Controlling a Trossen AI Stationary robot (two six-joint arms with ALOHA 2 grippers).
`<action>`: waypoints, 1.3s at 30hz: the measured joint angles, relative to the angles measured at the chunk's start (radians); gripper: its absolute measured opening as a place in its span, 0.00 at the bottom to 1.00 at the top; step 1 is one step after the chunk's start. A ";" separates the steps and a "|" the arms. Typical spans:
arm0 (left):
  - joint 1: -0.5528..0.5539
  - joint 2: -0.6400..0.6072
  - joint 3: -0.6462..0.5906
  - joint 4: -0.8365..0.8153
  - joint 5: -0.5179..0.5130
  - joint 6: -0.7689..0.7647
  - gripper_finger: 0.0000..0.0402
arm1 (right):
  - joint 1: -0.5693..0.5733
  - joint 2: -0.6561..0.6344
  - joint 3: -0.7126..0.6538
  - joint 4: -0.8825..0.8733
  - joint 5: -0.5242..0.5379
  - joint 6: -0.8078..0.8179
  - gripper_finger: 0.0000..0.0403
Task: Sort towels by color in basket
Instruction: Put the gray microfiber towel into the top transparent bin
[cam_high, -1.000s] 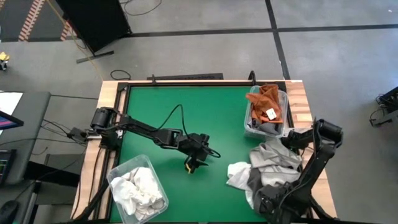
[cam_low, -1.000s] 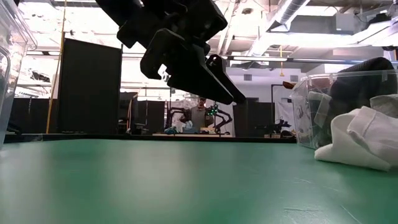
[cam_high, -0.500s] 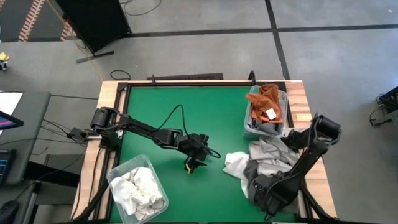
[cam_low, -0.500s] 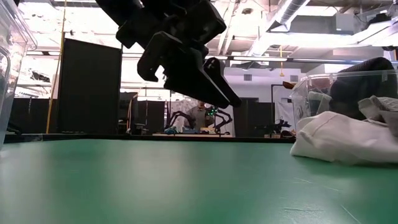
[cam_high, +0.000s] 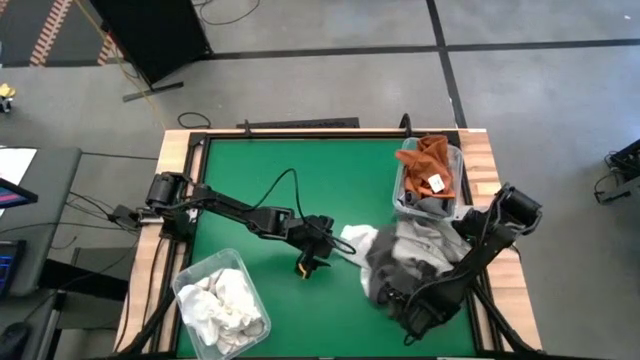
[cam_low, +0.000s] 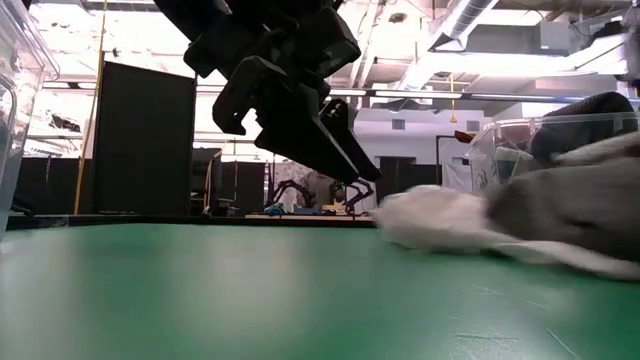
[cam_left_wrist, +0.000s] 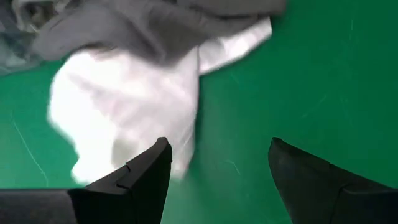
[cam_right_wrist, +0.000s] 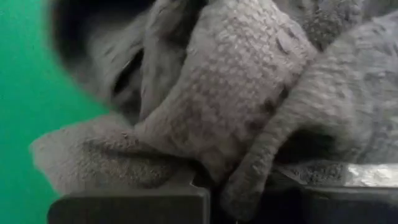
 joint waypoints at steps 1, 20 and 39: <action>0.000 0.000 0.000 -0.007 0.000 -0.007 0.63 | -0.009 0.000 0.019 -0.005 0.034 -0.030 0.12; -0.035 0.000 0.000 -0.027 0.000 -0.076 0.63 | -0.109 -0.004 0.356 -0.304 0.570 -0.395 0.12; -0.035 -0.002 -0.172 0.242 0.000 -0.156 0.63 | -0.116 -0.008 0.708 -0.333 1.165 -0.772 0.12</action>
